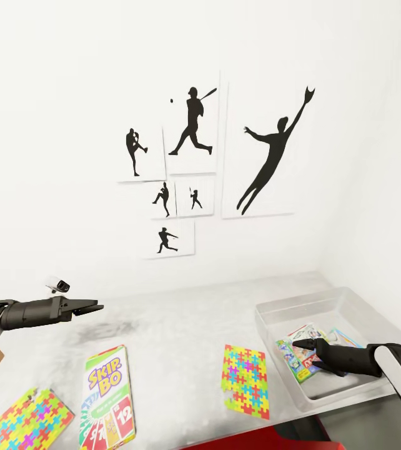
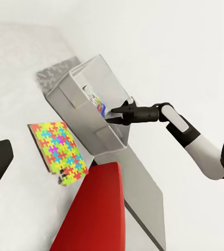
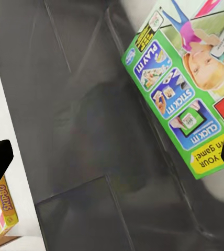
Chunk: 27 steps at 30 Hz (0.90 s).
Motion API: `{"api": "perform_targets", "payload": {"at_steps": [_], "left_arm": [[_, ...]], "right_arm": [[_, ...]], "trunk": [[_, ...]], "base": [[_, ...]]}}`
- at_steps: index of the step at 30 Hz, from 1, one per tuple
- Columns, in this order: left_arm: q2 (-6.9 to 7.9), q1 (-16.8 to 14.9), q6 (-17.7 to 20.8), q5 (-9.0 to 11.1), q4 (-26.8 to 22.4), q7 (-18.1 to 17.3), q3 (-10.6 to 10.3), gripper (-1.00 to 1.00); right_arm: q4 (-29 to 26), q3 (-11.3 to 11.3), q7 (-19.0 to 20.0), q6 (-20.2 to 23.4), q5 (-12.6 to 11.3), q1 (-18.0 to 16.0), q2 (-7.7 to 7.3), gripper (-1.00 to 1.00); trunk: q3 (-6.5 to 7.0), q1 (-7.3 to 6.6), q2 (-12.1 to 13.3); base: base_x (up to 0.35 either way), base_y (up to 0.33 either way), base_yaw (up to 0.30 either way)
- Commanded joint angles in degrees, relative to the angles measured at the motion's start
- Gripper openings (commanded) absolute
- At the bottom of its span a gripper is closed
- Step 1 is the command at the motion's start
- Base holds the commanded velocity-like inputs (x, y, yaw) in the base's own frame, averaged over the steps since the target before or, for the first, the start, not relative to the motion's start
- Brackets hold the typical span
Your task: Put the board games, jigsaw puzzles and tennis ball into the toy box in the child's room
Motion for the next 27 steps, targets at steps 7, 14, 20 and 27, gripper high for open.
{"api": "perform_targets", "payload": {"at_steps": [7, 14, 20, 27], "left_arm": [[0.04, -0.1, 0.6, 0.1, 0.0, -0.2, -0.1, 1.00], [0.05, -0.1, 0.6, 0.1, 0.0, -0.2, -0.1, 1.00], [0.11, -0.1, 0.6, 0.1, 0.0, -0.2, -0.1, 1.00], [0.11, -0.1, 0.6, 0.1, 0.0, -0.2, -0.1, 1.00]], "right_arm": [[0.0, 0.0, 0.6, 0.2, 0.6, -0.1, -0.11, 1.00], [-0.1, 0.0, 0.7, 0.2, 0.6, 0.0, -0.22, 1.00], [-0.1, 0.0, 1.1, 0.2, 0.6, 0.0, -0.23, 1.00], [-0.1, 0.0, 1.5, 0.2, 0.6, 0.0, -0.24, 1.00]], "trunk": [[-0.13, 0.04, -0.1], [-0.13, 0.04, -0.1], [-0.13, 0.04, -0.1], [-0.13, 0.04, -0.1]], "base": [[0.000, 0.000, 0.000], [0.000, 0.000, 0.000], [0.000, 0.000, 0.000], [0.000, 0.000, 0.000]]}}
